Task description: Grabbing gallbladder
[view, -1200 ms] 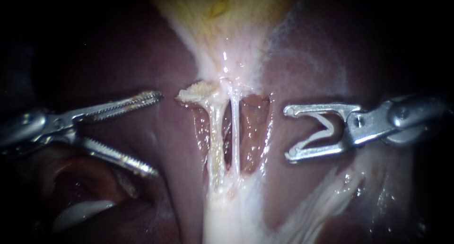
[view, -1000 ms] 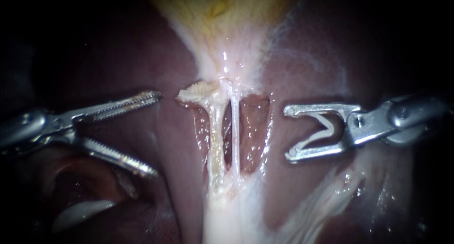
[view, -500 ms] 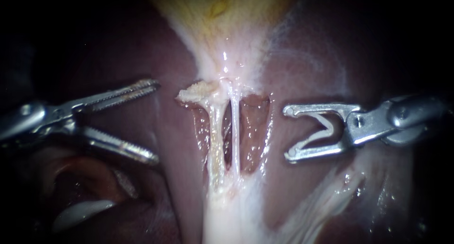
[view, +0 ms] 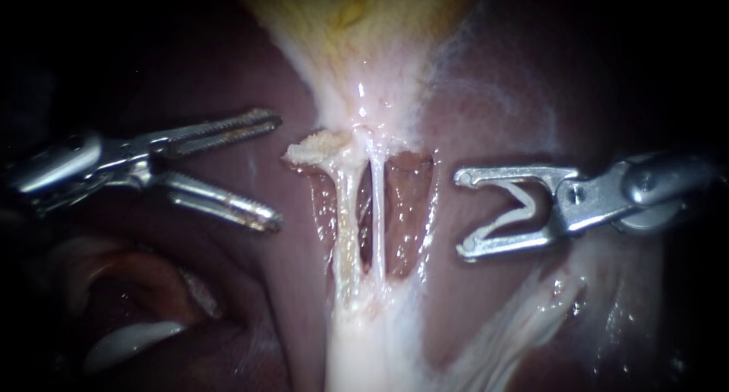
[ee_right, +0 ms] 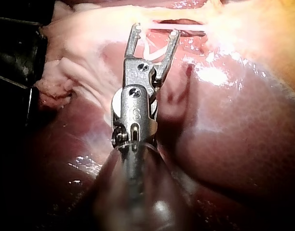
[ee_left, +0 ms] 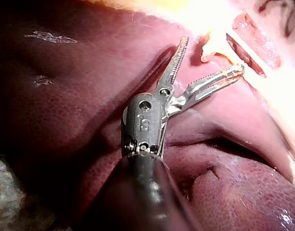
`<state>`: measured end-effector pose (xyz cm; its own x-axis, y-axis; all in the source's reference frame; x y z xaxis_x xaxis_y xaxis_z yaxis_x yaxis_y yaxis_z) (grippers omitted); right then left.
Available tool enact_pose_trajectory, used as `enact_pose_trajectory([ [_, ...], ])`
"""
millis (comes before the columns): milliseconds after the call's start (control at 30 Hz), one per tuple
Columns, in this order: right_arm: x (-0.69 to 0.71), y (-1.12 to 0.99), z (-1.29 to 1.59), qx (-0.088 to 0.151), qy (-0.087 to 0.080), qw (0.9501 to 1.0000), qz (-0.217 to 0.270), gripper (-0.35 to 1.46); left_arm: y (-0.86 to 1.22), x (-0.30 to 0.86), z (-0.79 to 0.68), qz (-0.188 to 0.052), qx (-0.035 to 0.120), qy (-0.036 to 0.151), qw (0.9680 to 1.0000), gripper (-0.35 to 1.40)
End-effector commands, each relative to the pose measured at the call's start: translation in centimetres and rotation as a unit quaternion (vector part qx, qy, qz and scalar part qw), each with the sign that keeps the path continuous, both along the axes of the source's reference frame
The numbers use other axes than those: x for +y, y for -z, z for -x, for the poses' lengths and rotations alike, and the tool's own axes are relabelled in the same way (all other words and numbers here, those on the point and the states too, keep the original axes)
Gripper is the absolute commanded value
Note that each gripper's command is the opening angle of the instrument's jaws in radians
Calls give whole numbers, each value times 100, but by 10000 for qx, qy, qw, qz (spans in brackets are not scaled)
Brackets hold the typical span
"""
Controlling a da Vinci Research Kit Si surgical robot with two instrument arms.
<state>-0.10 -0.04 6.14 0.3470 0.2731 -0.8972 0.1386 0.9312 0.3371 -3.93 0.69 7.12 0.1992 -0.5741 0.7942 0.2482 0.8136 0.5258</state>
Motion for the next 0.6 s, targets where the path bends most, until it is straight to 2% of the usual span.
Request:
enact_pose_trajectory([
  [33,0,0,0,3,1,10000,1,44,-3,2,1,0,36,-7,10000,81],
  [167,-1,1,0,4,3,10000,1,44,-19,9,6,-93,186,-11,9998,79],
  [333,-1,1,0,5,4,10000,1,44,-33,8,9,-284,311,3,9991,68],
  [467,-1,1,0,5,4,10000,1,44,-36,6,13,-373,388,2,9986,57],
  [600,-1,1,0,5,4,10000,1,44,-33,4,20,-428,398,49,9983,49],
])
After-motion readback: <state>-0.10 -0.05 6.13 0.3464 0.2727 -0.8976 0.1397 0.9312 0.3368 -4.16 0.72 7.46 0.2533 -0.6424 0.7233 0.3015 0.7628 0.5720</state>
